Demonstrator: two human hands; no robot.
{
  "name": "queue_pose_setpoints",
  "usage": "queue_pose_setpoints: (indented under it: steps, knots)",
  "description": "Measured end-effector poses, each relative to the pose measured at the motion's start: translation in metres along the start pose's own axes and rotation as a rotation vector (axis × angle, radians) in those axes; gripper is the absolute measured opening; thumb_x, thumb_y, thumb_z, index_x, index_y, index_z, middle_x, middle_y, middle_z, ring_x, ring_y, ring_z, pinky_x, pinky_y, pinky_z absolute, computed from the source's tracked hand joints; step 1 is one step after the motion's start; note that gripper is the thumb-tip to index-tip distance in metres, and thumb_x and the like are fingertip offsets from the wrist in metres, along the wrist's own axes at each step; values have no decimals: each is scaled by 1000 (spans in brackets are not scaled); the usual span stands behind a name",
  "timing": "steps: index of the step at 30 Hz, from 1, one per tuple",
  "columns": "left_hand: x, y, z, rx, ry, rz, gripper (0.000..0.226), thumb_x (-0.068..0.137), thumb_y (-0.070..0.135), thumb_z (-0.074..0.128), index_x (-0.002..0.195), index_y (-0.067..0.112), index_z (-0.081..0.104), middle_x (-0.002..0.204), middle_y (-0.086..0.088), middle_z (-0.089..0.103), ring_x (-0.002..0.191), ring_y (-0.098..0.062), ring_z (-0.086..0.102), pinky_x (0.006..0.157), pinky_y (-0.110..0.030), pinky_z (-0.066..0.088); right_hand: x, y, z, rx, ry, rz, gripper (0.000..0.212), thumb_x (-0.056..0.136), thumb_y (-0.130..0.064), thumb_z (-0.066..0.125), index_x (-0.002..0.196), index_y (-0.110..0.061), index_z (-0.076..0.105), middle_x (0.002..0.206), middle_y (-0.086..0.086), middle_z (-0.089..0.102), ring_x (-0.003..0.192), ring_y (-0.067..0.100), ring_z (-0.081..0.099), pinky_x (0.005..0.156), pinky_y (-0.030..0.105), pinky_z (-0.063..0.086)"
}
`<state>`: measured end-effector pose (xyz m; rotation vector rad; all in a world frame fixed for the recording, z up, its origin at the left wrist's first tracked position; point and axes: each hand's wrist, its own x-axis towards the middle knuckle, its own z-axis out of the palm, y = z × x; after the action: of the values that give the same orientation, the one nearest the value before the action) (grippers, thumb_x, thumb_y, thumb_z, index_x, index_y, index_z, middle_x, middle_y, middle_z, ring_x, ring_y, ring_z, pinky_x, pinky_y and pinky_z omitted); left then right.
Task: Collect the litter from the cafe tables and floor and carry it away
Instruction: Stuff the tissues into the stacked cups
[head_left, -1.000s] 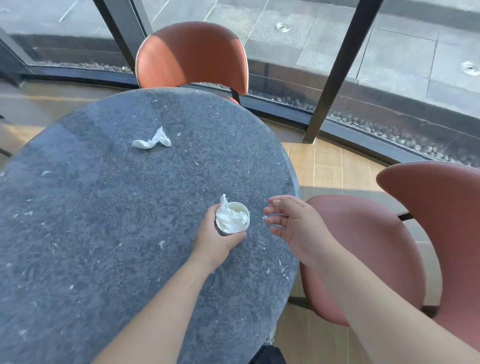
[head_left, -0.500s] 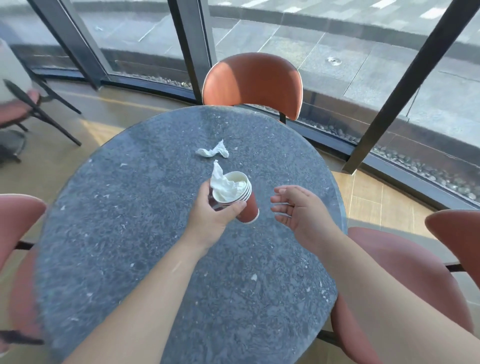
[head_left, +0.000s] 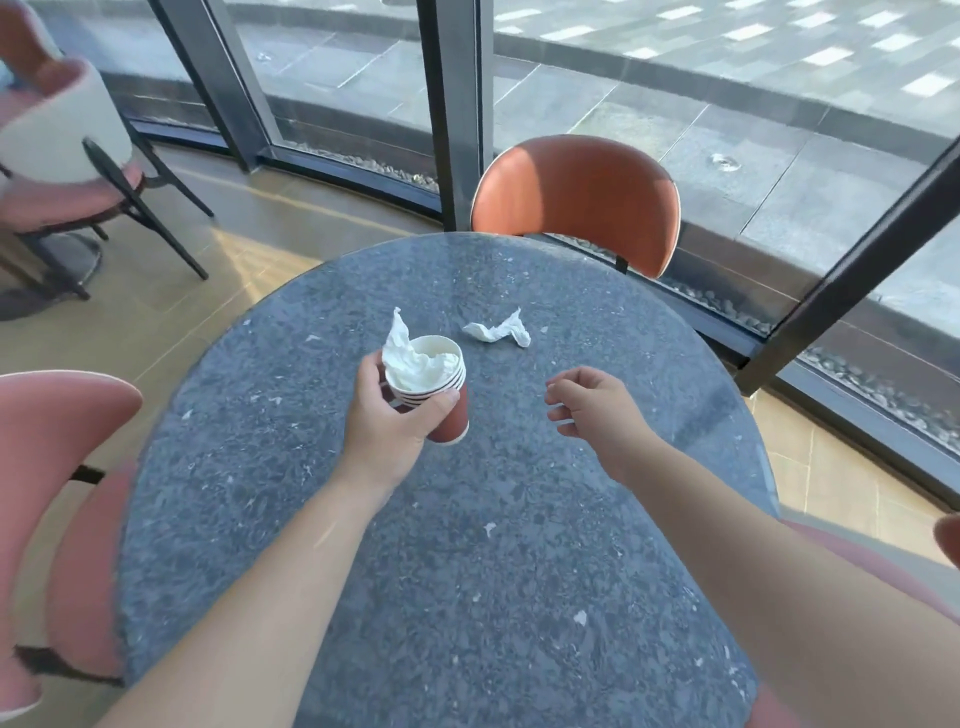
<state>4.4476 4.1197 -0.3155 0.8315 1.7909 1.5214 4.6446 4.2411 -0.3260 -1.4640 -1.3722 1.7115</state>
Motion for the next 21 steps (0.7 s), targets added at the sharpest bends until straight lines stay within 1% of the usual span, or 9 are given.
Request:
queue_pose_setpoints:
  steps: [4, 7, 9, 10, 12, 14, 16, 18, 21]
  knots:
    - [24, -7, -2, -9, 34, -23, 73, 53, 51, 85, 117, 41, 53, 118, 13, 68, 103, 1, 67, 88, -25, 51, 53, 0, 22, -142, 61, 9, 5, 84, -19, 59, 81, -16, 60, 74, 4, 60, 65, 19, 56, 62, 33, 44]
    - [41, -14, 7, 0, 67, -45, 74, 53, 52, 84, 119, 41, 52, 121, 13, 68, 106, 1, 65, 91, -25, 50, 98, 3, 38, -296, 77, 5, 6, 80, -24, 57, 78, -19, 57, 65, -1, 57, 56, 18, 51, 54, 27, 40]
    - [52, -19, 14, 6, 75, -61, 73, 53, 53, 83, 118, 39, 53, 119, 14, 68, 104, 2, 65, 91, -23, 50, 128, 6, 45, -434, 81, -8, 10, 79, -27, 55, 86, -19, 58, 69, -3, 61, 53, 15, 53, 49, 23, 38]
    - [57, -22, 17, 6, 79, -67, 73, 52, 52, 83, 118, 38, 53, 118, 14, 68, 102, 3, 65, 89, -20, 50, 142, 8, 48, -504, 81, -18, 16, 80, -27, 55, 93, -19, 58, 75, -3, 63, 55, 15, 56, 49, 24, 38]
    - [67, -29, 21, -1, 94, -87, 74, 53, 52, 82, 119, 37, 53, 117, 15, 68, 101, 4, 65, 85, -18, 50, 171, 14, 52, -640, 76, -50, 27, 81, -28, 53, 106, -18, 56, 95, 2, 61, 67, 20, 62, 54, 27, 43]
    - [75, -37, 23, -10, 109, -117, 75, 53, 51, 82, 120, 35, 53, 118, 13, 69, 102, 2, 66, 85, -19, 51, 196, 21, 56, -750, 98, -87, 35, 84, -31, 52, 114, -15, 56, 111, 5, 49, 85, 27, 58, 66, 33, 46]
    - [81, -47, 28, -21, 118, -147, 75, 53, 48, 82, 120, 33, 54, 119, 10, 70, 104, -2, 67, 87, -22, 51, 219, 29, 61, -819, 127, -112, 41, 87, -34, 52, 122, -12, 54, 118, 8, 41, 104, 30, 50, 73, 35, 42]
    - [85, -57, 31, -30, 137, -175, 73, 53, 46, 82, 119, 34, 54, 118, 11, 70, 104, -2, 67, 89, -24, 51, 236, 32, 70, -862, 128, -120, 47, 89, -39, 52, 127, -12, 49, 127, 10, 39, 118, 33, 42, 78, 39, 44]
    - [93, -68, 32, -25, 159, -207, 73, 53, 47, 82, 119, 36, 55, 113, 18, 71, 104, 0, 67, 88, -22, 51, 254, 34, 84, -901, 110, -154, 54, 89, -47, 55, 129, -12, 46, 132, 12, 37, 126, 34, 35, 88, 45, 43]
